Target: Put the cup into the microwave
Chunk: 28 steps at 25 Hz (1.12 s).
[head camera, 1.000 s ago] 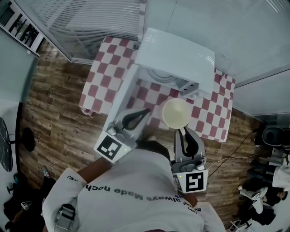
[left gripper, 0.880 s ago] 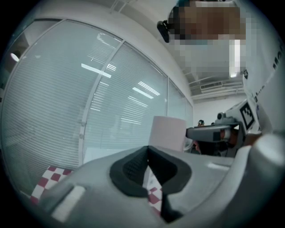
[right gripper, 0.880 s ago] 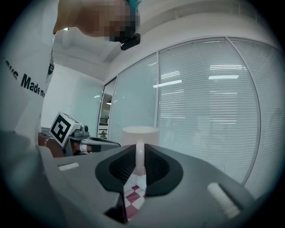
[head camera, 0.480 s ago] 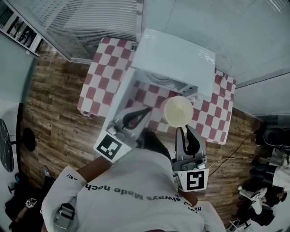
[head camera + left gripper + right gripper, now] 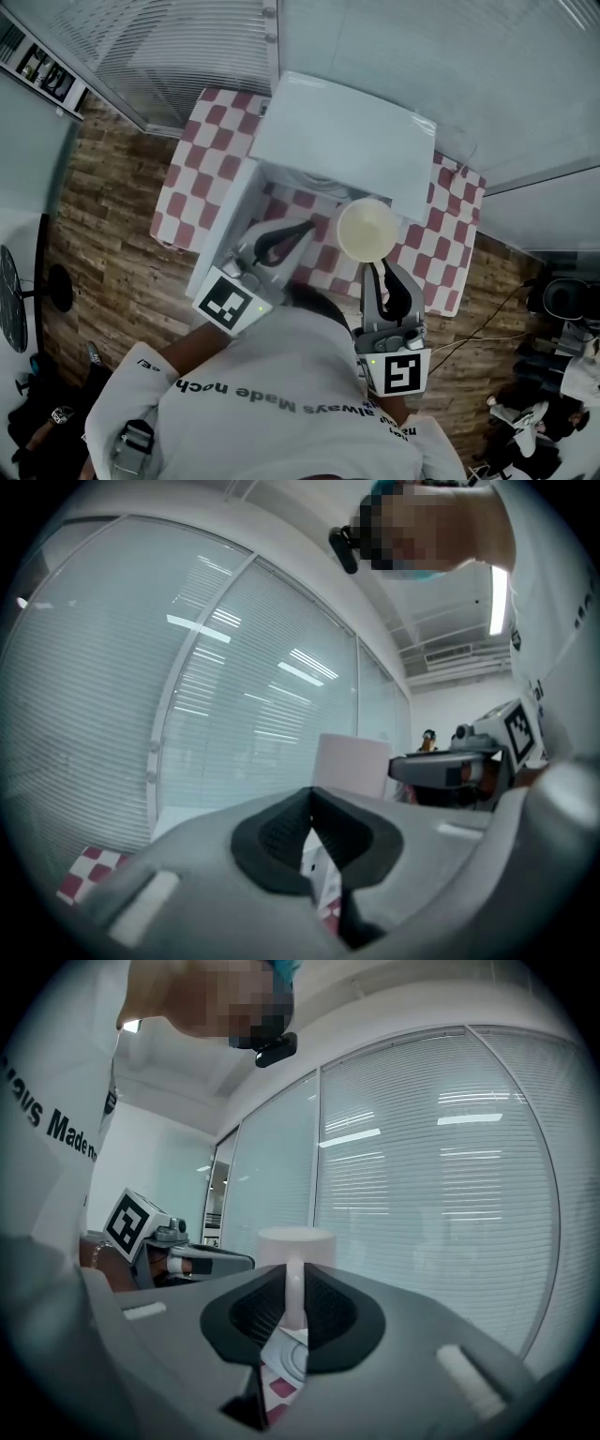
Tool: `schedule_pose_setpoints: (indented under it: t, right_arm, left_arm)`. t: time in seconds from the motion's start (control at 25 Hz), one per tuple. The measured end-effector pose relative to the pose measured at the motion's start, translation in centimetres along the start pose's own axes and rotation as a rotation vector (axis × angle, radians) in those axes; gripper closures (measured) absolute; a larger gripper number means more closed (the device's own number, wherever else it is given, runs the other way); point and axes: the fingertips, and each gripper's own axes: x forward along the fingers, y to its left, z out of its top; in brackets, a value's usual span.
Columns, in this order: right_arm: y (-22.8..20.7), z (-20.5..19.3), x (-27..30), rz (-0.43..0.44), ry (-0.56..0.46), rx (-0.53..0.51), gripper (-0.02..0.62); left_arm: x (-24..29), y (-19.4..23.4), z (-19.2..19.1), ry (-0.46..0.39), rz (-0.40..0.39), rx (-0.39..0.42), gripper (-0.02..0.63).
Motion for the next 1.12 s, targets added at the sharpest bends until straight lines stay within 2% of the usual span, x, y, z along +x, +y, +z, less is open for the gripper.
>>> schedule_pose_setpoints:
  t: [0.2, 0.4, 0.52, 0.64, 0.76, 1.12]
  right_arm:
    - [-4.3, 0.3, 0.8, -0.018, -0.033, 0.036, 0.551]
    - [-7.3, -0.4, 0.9, 0.017, -0.035, -0.011, 0.551]
    - [-8.6, -0.4, 1.5, 0.014, -0.043, 0.016, 0.551]
    - [-9.1, -0.6, 2.1, 0.023, -0.052, 0.031, 0.552]
    - [-9.0, -0.9, 2.4, 0.051, -0.049, 0.001, 0.552]
    - [-7.3, 0.5, 4.4, 0.029, -0.062, 0.005, 0.552]
  left_arm:
    - [4.2, 0.0, 0.3, -0.003, 0.012, 0.012, 0.601]
    - [7.2, 0.0, 0.4, -0.009, 0.026, 0.019, 0.601]
    - [8.4, 0.2, 0.2, -0.008, 0.037, 0.021, 0.603]
    - [8.9, 0.3, -0.2, 0.000, 0.047, 0.020, 0.601]
    - [9.0, 0.9, 0.0, 0.002, 0.056, 0.017, 0.601]
    - [7.4, 3.5, 1.2, -0.003, 0.046, 0.028, 0.601]
